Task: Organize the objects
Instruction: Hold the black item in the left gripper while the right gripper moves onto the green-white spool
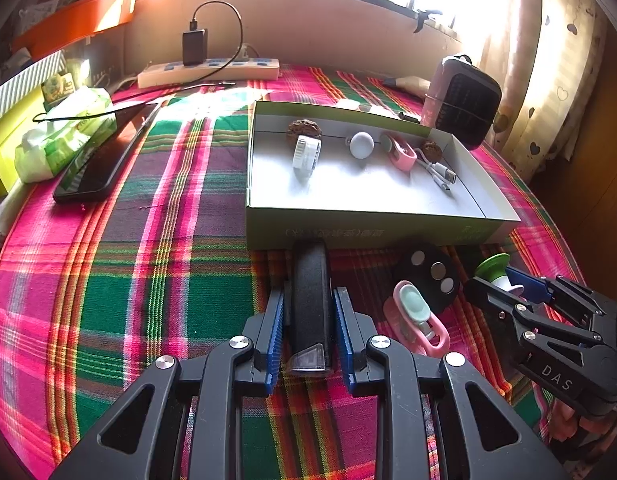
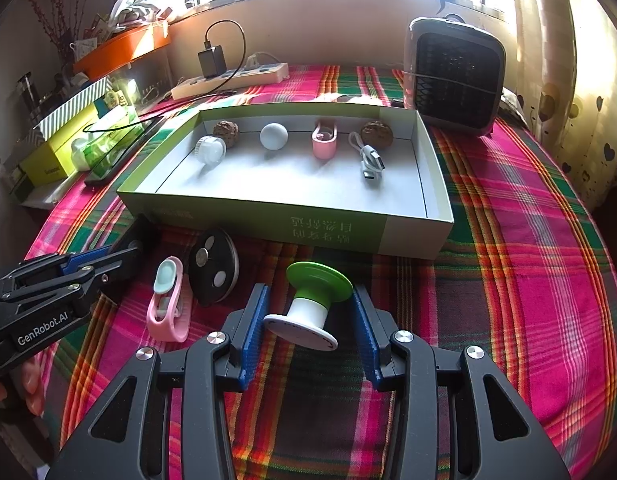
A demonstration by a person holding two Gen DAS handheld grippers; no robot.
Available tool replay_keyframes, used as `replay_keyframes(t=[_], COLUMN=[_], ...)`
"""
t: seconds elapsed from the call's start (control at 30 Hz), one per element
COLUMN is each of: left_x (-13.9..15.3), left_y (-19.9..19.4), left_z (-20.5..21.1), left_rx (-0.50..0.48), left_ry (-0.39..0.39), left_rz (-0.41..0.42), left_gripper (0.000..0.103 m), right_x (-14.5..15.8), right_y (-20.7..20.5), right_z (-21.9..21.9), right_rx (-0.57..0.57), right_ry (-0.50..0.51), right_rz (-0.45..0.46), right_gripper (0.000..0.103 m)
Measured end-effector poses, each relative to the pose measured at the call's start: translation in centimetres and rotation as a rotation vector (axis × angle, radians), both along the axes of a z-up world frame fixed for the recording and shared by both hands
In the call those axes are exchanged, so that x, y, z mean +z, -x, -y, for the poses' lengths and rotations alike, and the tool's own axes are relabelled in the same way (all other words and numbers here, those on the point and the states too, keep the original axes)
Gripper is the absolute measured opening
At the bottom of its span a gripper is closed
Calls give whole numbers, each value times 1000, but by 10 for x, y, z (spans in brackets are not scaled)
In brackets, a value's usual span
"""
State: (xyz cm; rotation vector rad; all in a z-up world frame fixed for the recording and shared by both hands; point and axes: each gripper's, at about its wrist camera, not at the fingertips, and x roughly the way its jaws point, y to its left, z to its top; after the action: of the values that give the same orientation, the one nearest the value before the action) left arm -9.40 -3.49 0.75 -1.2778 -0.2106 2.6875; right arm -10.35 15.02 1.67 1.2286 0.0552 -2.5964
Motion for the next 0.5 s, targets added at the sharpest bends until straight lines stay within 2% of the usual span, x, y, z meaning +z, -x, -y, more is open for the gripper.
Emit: replay_keyframes(t=[0.5], left_x=[4], left_y=[-2], left_z=[12], left_rx=[7], left_ry=[6], left_rz=[-17], left_gripper=[21], right_x=[6], right_y=[-4], right_z=[0], right_rx=[6], right_ry=[15], right_rz=[-17], right_gripper=[42])
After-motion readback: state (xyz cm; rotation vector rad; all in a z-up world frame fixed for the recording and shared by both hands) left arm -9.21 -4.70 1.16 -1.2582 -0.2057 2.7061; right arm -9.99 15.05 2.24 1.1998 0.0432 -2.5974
